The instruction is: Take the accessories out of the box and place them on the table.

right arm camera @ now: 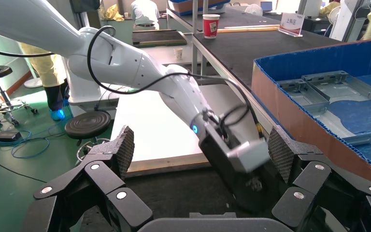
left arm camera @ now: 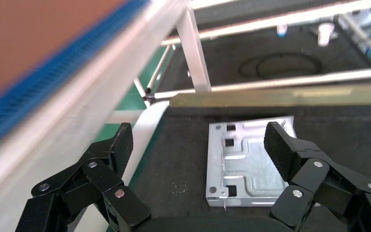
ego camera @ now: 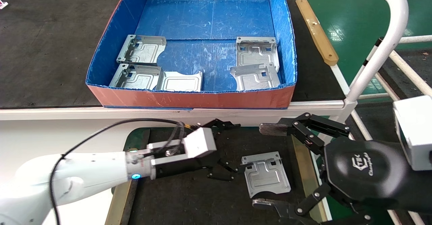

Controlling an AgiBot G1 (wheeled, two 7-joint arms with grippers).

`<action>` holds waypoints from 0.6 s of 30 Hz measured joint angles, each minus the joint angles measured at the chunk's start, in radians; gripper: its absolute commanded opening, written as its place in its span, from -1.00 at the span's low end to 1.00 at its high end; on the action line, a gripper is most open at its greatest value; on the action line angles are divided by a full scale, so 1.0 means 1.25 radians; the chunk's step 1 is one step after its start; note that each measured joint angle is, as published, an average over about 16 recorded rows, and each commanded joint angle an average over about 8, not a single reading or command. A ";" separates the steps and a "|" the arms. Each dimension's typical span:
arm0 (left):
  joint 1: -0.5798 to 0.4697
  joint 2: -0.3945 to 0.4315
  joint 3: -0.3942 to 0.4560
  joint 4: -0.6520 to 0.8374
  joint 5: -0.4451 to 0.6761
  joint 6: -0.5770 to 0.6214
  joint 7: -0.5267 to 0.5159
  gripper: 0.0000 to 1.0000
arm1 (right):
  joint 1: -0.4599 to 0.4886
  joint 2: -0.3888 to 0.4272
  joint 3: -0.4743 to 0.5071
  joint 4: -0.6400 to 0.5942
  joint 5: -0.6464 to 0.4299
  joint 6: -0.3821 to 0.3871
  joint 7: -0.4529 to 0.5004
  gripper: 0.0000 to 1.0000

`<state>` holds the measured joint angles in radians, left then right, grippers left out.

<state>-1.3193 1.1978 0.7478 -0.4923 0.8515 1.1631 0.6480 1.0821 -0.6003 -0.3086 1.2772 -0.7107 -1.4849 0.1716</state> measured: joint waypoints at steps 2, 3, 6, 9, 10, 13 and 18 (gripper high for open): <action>0.008 -0.020 -0.016 -0.027 -0.004 0.011 -0.029 1.00 | 0.000 0.000 0.000 0.000 0.000 0.000 0.000 1.00; 0.013 -0.030 -0.024 -0.041 -0.006 0.017 -0.043 1.00 | 0.000 0.000 0.000 0.000 0.000 0.000 0.000 1.00; 0.025 -0.060 -0.048 -0.081 -0.012 0.034 -0.086 1.00 | 0.000 0.000 0.000 0.000 0.000 0.000 0.000 1.00; 0.038 -0.090 -0.072 -0.122 -0.019 0.051 -0.129 1.00 | 0.000 0.000 0.000 0.000 0.000 0.000 0.000 1.00; 0.042 -0.100 -0.080 -0.135 -0.021 0.057 -0.143 1.00 | 0.000 0.000 0.000 0.000 0.000 0.000 0.000 1.00; 0.050 -0.120 -0.096 -0.162 -0.025 0.068 -0.171 1.00 | 0.000 0.000 0.000 0.000 0.000 0.000 0.000 1.00; 0.061 -0.145 -0.116 -0.196 -0.030 0.082 -0.207 1.00 | 0.000 0.000 0.000 0.000 0.000 0.000 0.000 1.00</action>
